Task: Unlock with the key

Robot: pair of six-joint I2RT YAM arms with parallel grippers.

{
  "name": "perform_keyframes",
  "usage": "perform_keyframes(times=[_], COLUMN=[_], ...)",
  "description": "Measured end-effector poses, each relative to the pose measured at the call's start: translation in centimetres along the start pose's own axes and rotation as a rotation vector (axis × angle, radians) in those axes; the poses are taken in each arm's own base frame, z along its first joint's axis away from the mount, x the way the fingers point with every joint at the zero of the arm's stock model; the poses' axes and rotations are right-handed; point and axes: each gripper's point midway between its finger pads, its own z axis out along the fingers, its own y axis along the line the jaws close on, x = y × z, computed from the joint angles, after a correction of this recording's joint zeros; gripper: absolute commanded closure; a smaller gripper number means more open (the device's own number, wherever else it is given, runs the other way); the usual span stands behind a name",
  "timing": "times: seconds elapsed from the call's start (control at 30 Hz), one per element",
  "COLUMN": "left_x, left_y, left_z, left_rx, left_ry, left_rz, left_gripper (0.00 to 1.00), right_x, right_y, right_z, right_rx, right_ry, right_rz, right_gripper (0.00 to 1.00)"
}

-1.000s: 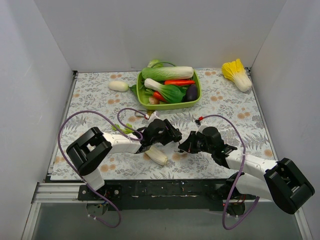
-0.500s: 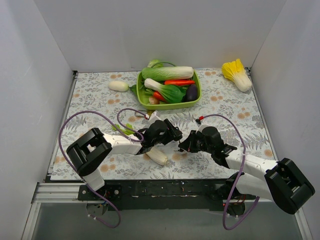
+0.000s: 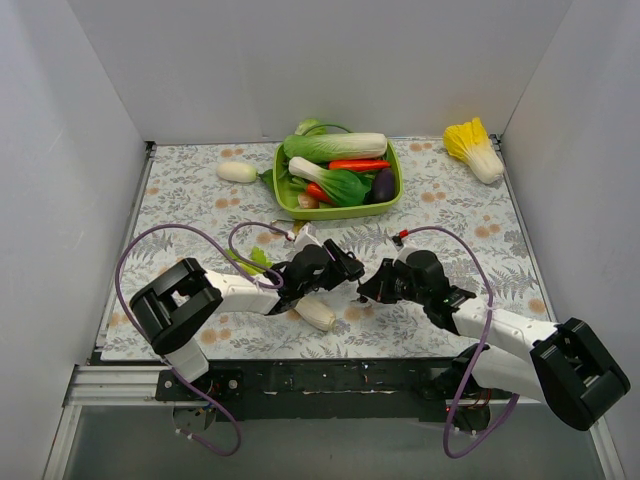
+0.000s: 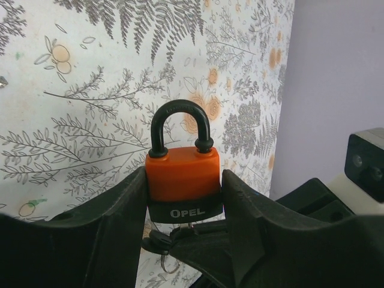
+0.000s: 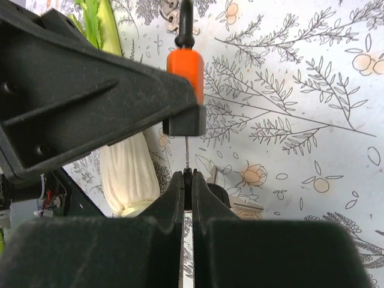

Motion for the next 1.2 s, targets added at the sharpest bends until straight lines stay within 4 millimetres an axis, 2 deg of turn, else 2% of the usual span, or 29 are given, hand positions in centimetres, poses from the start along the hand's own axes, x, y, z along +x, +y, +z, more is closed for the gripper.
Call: perform_keyframes(times=[0.53,0.77,1.2], left_x=[0.3,0.3,1.4], left_y=[-1.3,-2.6,-3.0], left_z=[-0.2,-0.1,1.4], left_rx=[0.054,0.076,0.072], left_ry=[0.029,0.054,0.129], left_rz=[-0.046,-0.047,-0.024], left_gripper=[1.00,1.00,1.00], right_x=[-1.2,-2.1,-2.2], right_y=[-0.4,-0.5,-2.2], right_z=[-0.9,-1.7,-2.3], right_rx=[-0.009,-0.001,0.063], right_ry=[-0.039,-0.098,-0.122], right_rz=[-0.149,-0.225,-0.306], right_gripper=[0.99,0.99,0.99])
